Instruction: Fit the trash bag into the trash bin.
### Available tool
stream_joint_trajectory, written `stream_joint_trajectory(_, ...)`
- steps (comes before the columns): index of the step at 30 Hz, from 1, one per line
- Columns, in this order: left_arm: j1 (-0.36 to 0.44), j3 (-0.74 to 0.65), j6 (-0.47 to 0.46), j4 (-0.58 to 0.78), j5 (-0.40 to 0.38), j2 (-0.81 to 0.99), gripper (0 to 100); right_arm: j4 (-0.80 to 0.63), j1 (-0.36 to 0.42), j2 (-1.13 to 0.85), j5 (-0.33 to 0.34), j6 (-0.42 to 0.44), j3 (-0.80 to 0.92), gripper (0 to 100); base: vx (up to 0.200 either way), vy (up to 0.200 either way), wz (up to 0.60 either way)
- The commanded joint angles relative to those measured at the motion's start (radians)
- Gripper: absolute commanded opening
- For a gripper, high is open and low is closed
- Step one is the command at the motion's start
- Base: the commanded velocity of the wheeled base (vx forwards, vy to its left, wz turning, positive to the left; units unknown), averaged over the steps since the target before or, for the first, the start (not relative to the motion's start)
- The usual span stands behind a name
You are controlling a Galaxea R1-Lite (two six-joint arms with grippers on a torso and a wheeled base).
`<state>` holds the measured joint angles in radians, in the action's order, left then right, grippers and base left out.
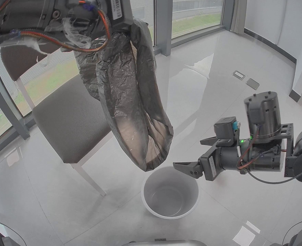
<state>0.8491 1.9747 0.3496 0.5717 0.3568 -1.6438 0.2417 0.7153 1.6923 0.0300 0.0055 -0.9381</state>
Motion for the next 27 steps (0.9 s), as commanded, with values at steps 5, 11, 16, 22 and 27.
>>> stream_joint_trajectory(5, -0.002, 0.023, 0.0, 0.0, 0.001, -0.004, 0, 0.001, -0.01, 0.198, -0.001, -0.002, -0.156, 100, 0.0, 0.0, 0.0)
stream_joint_trajectory(11, -0.001, 0.025, 0.0, 0.002, 0.001, -0.001, 0, -0.002, -0.013, 0.311, -0.001, -0.002, -0.26, 100, 0.0, 0.0, 0.0)
stream_joint_trajectory(16, -0.007, 0.025, -0.001, 0.05, 0.001, 0.002, 0, 0.001, -0.011, 0.382, -0.001, 0.004, -0.315, 100, 0.0, 0.0, 0.0)
stream_joint_trajectory(22, -0.007, 0.025, -0.001, 0.077, 0.001, -0.005, 0, -0.001, -0.011, 0.42, -0.002, 0.007, -0.364, 0, 0.0, 0.0, 0.0)
stream_joint_trajectory(27, -0.025, 0.025, 0.0, 0.071, -0.001, -0.022, 0, -0.004, -0.019, 0.42, -0.004, 0.007, -0.36, 0, 0.0, 0.0, 0.0)
